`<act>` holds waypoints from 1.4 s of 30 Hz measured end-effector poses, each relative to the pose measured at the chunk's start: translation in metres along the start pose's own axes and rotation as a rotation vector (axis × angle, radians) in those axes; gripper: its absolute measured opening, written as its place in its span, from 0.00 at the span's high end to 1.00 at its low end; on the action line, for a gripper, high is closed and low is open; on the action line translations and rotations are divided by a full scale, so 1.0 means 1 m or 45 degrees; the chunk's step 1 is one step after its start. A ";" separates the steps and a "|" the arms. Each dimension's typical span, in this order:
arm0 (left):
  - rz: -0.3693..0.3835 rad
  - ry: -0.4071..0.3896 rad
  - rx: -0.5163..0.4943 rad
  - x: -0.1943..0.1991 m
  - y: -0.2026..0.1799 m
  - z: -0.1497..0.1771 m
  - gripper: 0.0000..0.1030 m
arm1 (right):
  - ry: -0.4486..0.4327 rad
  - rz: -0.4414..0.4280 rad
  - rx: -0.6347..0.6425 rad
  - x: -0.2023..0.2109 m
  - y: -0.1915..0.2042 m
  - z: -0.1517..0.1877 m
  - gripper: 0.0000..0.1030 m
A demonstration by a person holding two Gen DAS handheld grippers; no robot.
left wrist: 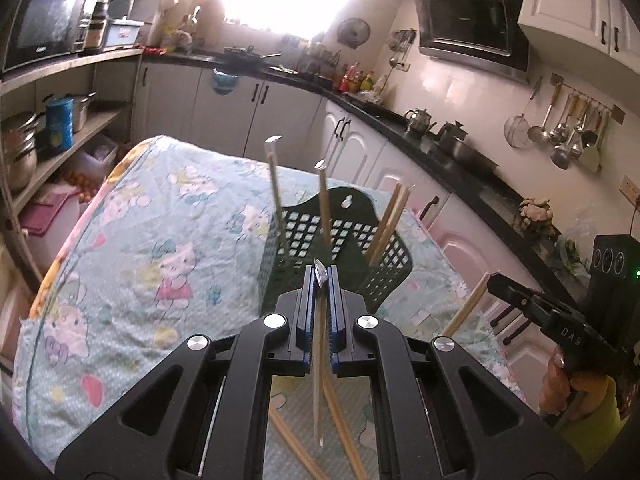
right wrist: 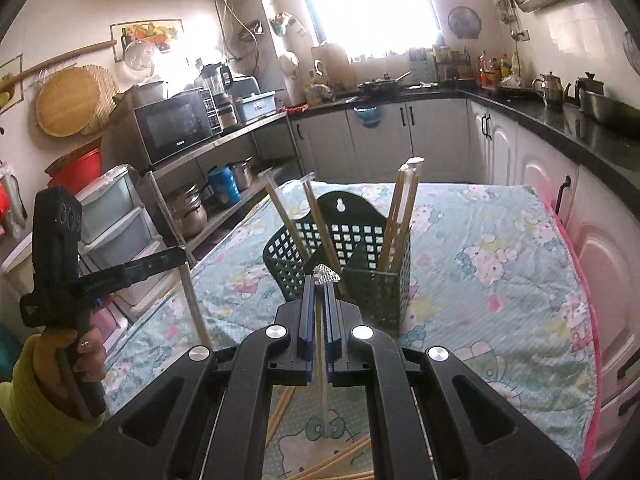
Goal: Organize utensils
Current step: 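Lift the held chopsticks with both tools and carry them above the caddy, then lower the chopsticks into the caddy with both tools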
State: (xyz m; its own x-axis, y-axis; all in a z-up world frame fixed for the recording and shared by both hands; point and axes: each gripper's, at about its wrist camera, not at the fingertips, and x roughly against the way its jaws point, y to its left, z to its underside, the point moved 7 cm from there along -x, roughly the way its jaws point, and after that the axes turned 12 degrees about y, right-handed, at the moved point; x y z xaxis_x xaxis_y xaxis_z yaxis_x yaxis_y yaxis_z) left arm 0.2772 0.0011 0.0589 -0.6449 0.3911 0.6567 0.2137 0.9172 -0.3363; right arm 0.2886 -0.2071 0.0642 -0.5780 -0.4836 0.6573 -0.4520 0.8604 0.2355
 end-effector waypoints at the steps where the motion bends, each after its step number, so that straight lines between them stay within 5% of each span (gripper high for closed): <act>1: 0.008 -0.004 -0.006 -0.001 -0.003 -0.002 0.99 | -0.006 0.005 -0.001 0.002 -0.001 -0.001 0.96; 24: 0.038 -0.174 -0.180 0.022 -0.063 -0.091 0.99 | -0.164 0.037 0.045 0.040 0.001 -0.056 0.96; 42: -0.067 -0.323 -0.193 0.036 -0.054 -0.146 0.99 | -0.282 0.024 0.093 0.042 0.019 -0.122 0.96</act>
State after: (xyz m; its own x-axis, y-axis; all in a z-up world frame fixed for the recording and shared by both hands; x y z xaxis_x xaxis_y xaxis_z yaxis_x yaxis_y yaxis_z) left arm 0.3497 -0.0231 0.1989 -0.8169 0.3284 0.4742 0.2700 0.9442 -0.1889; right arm 0.3386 -0.1913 0.1836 -0.7181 -0.4979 0.4863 -0.4830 0.8596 0.1668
